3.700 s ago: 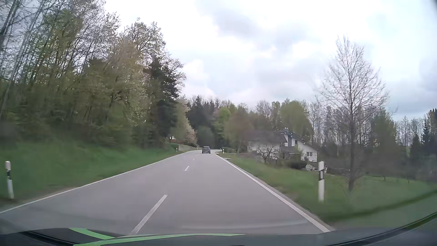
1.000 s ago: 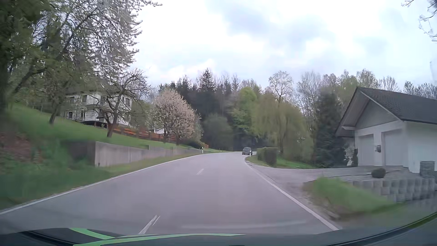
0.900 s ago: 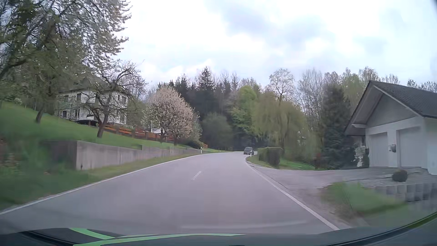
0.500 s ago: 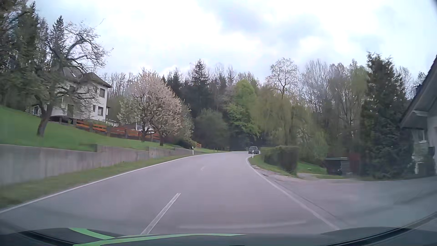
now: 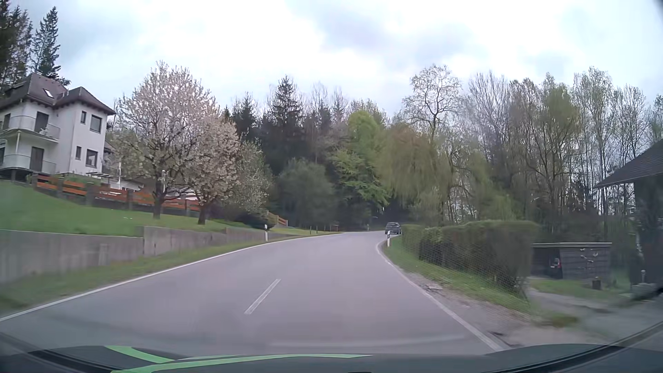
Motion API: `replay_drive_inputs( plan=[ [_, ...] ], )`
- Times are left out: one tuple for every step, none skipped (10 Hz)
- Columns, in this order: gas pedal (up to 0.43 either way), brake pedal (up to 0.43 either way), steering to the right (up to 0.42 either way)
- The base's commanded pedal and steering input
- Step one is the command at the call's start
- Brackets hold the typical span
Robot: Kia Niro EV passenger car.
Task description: Follow the waypoints while adhering to traffic rules and regulations
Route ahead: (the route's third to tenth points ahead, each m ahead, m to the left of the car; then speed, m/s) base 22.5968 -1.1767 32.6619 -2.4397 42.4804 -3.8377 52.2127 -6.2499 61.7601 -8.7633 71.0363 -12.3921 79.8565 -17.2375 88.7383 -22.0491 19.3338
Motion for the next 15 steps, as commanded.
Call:
replay_drive_inputs(
  plan=[
    [0.319,0.000,0.023],
    [0.319,0.000,0.026],
    [0.319,0.000,0.028],
    [0.319,0.000,0.028],
    [0.319,0.000,0.028],
    [0.319,0.000,0.027],
    [0.319,0.000,0.026],
    [0.319,0.000,0.021],
    [0.319,0.000,0.018],
    [0.319,0.000,0.015],
    [0.311,0.000,0.018],
    [0.311,0.000,0.023],
    [0.311,0.000,0.027],
    [0.311,0.000,0.031],
    [0.311,0.000,0.035]
  ],
)
